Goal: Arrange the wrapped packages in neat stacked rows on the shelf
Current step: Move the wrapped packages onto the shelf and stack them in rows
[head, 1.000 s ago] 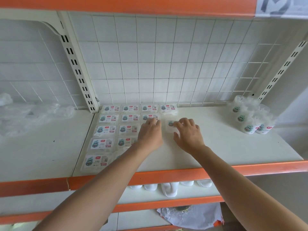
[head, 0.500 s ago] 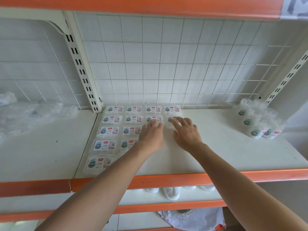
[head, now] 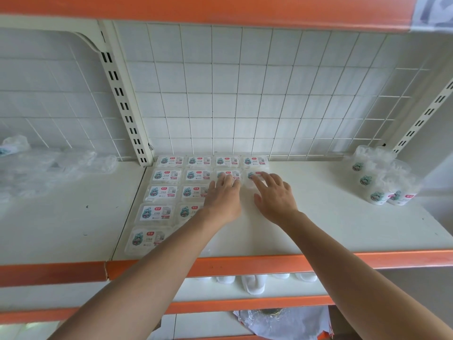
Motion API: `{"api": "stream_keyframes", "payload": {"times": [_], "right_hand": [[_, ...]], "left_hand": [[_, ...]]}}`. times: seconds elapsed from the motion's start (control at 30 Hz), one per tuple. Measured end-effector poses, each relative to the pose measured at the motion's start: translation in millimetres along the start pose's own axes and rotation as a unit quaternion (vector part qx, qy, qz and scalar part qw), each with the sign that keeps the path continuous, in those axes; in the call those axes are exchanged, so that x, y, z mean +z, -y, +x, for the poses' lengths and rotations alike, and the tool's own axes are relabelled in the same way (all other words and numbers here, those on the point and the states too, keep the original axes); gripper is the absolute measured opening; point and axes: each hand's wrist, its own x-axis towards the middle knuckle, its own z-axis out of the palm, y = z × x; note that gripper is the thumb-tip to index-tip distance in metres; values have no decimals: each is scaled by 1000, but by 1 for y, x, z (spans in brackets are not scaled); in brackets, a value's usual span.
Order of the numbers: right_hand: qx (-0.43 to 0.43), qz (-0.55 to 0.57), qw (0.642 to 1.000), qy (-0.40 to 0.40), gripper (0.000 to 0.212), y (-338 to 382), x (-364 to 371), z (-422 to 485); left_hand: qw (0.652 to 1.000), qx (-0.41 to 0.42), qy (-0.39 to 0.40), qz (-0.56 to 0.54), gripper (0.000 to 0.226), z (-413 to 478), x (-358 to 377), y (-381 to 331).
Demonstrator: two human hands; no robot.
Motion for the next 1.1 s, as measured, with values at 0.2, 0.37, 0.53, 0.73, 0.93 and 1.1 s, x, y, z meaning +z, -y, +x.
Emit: {"api": "stream_keyframes", "payload": {"times": [0.2,0.37,0.53,0.73,0.93,1.1], "right_hand": [[-24,9,999,21,58,4,-8,-6],[-67,41,997,26,62,23,-16,-2],[-125,66,990,22,63,53,-18,3],[-181,74,981,14,65,120,-25,4],[-205,56,977,20,72,203,-23,18],[-197,53,979,14,74,300,-19,38]], "left_hand": [[999,-42,-9,6,58,-14,-11,11],[994,-106,-19,6,65,-38,-28,25],[982,-186,-22,25,67,-70,-44,55],[970,-242,-13,36,68,-115,-48,98],[966,-255,-44,24,68,-145,-60,172],[971,-233,-53,25,66,-163,-69,262]]}}
